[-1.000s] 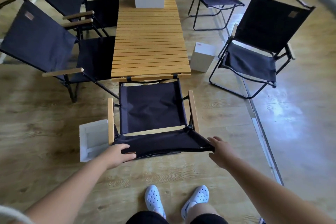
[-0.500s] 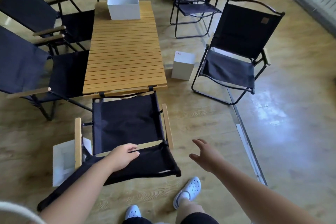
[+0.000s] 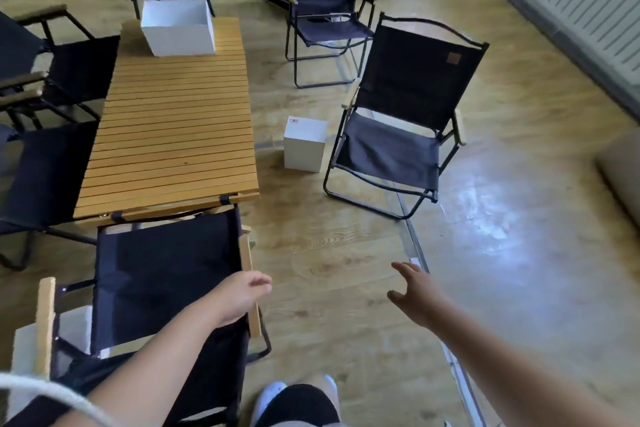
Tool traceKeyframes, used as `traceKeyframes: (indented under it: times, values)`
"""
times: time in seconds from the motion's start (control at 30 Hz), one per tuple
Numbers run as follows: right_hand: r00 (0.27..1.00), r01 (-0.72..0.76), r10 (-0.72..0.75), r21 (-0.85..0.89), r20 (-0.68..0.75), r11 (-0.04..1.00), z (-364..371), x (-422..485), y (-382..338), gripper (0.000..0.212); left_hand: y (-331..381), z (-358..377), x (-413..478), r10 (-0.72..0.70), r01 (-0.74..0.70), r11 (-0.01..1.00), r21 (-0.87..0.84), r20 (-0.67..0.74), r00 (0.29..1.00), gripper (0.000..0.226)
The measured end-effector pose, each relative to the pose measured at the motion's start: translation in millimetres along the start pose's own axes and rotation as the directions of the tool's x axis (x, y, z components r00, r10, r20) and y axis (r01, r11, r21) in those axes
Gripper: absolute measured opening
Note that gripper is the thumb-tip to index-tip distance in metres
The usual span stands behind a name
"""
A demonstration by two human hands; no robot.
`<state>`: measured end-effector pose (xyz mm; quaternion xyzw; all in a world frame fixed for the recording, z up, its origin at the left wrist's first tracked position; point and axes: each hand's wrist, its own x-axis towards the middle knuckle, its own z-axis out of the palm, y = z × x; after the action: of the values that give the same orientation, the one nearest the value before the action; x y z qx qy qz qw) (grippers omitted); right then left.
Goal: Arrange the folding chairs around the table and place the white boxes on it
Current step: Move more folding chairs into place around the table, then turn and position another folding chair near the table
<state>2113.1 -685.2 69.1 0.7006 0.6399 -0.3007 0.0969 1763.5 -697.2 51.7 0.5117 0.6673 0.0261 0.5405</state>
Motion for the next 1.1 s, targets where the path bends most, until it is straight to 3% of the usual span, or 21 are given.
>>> traceKeyframes:
  times: [0.2,0.43,0.7,1.1]
  values:
    - [0.997,-0.068,0.069,0.067,-0.025,0.995,-37.1,27.3,51.2,0.069,76.9,-2.7,61.8,0.033,-0.033,0.997,0.068,0.006,0.999,0.033]
    - [0.989,-0.146,0.146,0.068,0.003,0.987,-101.1,89.8,97.8,0.067,170.1,-3.8,138.9,0.089,-0.09,0.995,0.054,0.012,0.996,0.018]
    - [0.979,-0.205,0.205,0.055,0.001,0.977,-179.9,177.7,151.8,0.067,269.4,-11.9,223.4,0.105,-0.108,0.992,0.062,0.046,0.993,0.024]
    - [0.988,-0.077,0.089,-0.098,0.125,0.992,-265.4,348.2,255.2,0.068,393.4,48.4,346.6,0.039,-0.039,0.999,-0.007,-0.031,0.999,0.016]
